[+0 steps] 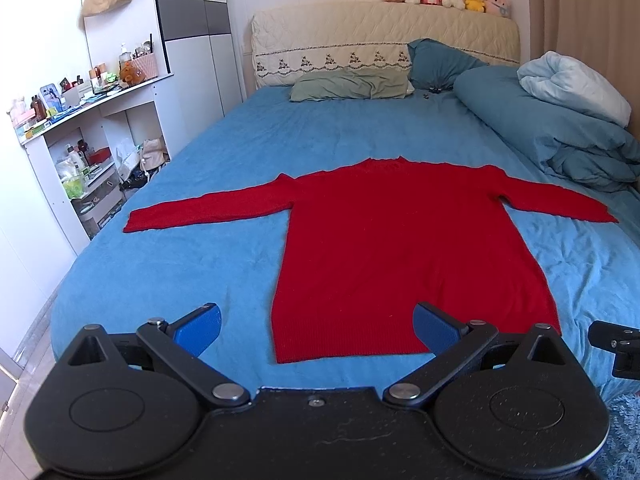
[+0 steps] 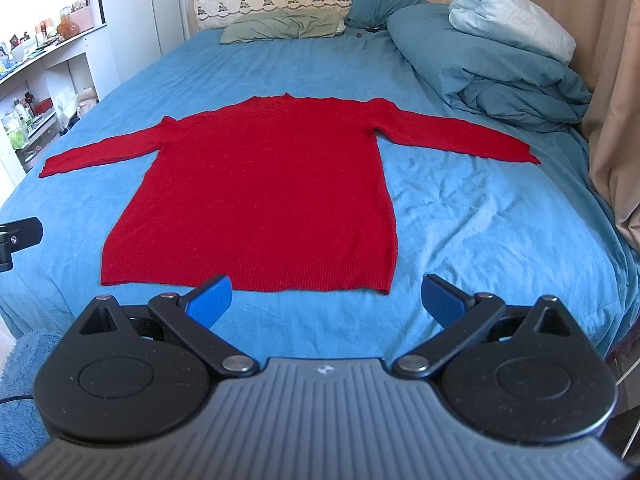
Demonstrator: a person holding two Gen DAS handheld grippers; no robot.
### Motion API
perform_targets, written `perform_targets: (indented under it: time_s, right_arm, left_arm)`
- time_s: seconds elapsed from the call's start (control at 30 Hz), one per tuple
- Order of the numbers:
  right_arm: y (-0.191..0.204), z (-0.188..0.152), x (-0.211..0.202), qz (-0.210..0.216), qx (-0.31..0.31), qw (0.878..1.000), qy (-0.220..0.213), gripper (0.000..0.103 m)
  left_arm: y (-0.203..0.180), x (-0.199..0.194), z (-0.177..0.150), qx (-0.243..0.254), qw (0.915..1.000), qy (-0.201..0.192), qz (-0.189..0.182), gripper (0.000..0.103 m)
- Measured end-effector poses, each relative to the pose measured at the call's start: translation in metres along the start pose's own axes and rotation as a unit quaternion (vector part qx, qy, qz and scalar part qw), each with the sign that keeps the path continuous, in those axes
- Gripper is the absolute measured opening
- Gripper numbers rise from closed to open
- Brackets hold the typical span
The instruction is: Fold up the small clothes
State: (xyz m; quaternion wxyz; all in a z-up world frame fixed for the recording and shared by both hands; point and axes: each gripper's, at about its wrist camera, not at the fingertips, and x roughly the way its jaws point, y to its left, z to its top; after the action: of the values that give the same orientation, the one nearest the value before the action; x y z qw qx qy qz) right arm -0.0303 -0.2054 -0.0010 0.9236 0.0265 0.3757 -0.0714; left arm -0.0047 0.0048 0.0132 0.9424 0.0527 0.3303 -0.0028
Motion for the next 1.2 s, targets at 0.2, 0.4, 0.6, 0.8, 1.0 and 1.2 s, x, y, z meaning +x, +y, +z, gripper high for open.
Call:
perform_targets:
  time_s: [0.2, 0.4, 0.6, 0.8, 1.0, 1.2]
  right_arm:
    - [-0.0003, 0.0, -0.0002, 0.0, 0.0, 1.0, 0.0, 0.103]
    - [-0.0022, -0.0004, 0.0007, 0.0, -0.002, 1.0, 0.0, 0.103]
    - [-0.0043, -0.0009, 0.0011, 0.003, 0.001, 1.0, 0.001, 0.103]
    - [-0.004, -0.0009, 0.0014, 0.002, 0.001, 1.0, 0.001, 0.103]
    - [-0.0057, -0.0009, 0.0014, 0.001, 0.0, 1.0, 0.002, 0.103]
    - [-0.0054, -0.0009, 0.0015, 0.002, 0.002, 1.0, 0.001, 0.103]
  left_arm:
    - [-0.0006, 0.0001, 0.0007, 0.0, 1.0, 0.0, 0.0, 0.103]
    - [-0.0008, -0.0004, 0.0002, -0.001, 1.0, -0.001, 0.0, 0.103]
    - [0.0009, -0.0005, 0.0001, -0.003, 1.0, 0.0, 0.0, 0.103]
    - [0.0021, -0.0004, -0.0003, -0.003, 1.0, -0.001, -0.001, 0.103]
    - [0.0027, -0.0003, -0.0006, -0.005, 1.0, -0.001, -0.001, 0.103]
    - [0.004, -0.0002, -0.0004, -0.006, 1.0, -0.001, -0.001, 0.103]
